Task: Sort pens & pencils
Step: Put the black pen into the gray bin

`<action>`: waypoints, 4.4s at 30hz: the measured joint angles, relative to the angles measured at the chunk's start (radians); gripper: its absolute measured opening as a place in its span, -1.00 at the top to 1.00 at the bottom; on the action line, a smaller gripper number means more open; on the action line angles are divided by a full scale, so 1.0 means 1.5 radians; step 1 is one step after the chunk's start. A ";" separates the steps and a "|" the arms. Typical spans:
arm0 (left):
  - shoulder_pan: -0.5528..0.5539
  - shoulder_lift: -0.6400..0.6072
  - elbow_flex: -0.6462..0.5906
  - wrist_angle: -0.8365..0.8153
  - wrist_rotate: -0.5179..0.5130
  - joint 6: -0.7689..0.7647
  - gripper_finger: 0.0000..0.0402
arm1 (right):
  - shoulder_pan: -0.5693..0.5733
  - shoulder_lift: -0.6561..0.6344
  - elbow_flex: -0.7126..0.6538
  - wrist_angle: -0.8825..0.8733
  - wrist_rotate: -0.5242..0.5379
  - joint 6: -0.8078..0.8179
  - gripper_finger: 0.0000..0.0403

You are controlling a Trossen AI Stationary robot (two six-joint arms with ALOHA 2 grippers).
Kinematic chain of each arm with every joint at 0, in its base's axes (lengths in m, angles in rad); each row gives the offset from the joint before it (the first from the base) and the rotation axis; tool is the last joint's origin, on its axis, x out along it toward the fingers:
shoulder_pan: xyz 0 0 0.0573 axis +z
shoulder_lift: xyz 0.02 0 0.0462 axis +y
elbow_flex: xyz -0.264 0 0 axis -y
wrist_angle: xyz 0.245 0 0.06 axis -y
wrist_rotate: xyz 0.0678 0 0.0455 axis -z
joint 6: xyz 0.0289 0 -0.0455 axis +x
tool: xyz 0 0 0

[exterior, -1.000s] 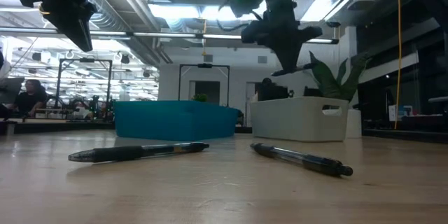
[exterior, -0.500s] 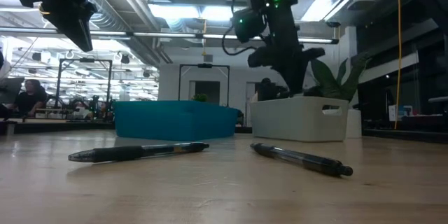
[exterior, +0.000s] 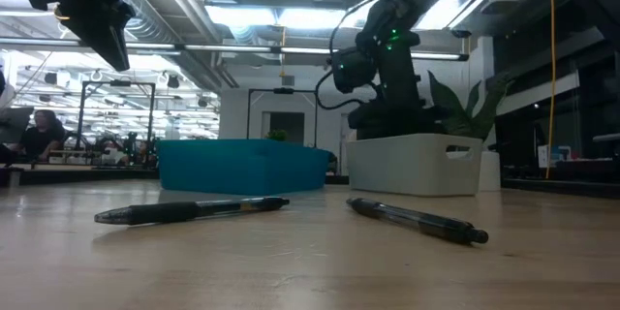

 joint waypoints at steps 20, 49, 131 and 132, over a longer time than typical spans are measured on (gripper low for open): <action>0.000 0.000 0.000 0.019 -0.001 0.000 0.66 | -0.005 0.000 0.009 0.012 0.005 -0.008 0.31; 0.000 0.000 0.000 -0.036 -0.004 0.012 0.66 | 0.379 -0.006 0.262 -0.146 -0.016 0.411 0.26; 0.000 0.000 0.000 -0.004 -0.004 0.047 0.66 | 0.493 0.097 0.030 0.264 -0.153 0.634 0.87; 0.000 0.000 0.000 -0.004 -0.004 0.047 0.66 | 0.492 0.098 0.033 0.258 -0.152 0.633 0.87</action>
